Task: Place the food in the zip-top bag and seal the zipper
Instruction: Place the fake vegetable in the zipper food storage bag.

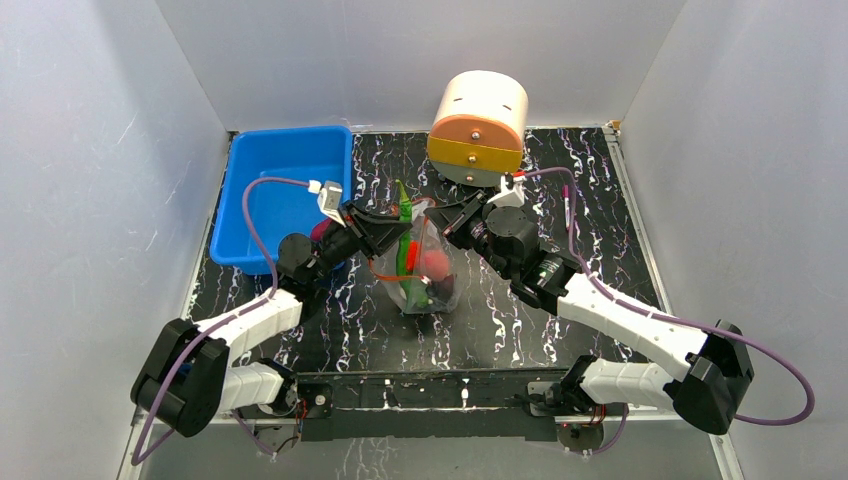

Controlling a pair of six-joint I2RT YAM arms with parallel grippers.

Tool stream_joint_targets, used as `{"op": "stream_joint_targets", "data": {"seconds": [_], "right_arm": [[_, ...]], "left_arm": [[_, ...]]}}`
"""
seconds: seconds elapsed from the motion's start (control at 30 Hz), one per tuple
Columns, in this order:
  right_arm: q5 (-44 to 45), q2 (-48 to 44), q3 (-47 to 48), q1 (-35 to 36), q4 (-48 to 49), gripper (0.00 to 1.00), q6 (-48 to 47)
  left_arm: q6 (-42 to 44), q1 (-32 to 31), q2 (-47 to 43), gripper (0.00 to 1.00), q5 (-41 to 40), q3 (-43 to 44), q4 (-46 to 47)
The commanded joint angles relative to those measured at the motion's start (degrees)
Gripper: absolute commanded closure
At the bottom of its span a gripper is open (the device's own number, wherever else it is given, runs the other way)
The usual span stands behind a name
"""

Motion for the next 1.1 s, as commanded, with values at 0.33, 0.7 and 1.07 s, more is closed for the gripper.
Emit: {"op": "stream_joint_targets", "data": {"seconds": [0.33,0.7,1.07], "right_arm": [[0.06,-0.67,0.62,-0.09,6.97,1.0,-1.75],[-2.33,-1.12,0.34,-0.08,6.44,1.0,-4.84],[-3.5,-1.77,0.05,-0.1,6.12,1.0,-4.98]], "left_arm": [[1.67,-1.08,-1.59,0.67,0.3,-3.69,2.48],[5.97,-1.04,-4.57,0.56,1.43,-1.38,-6.57],[16.37,-1.06,-5.78,0.77,3.05,4.06,-17.8]]}}
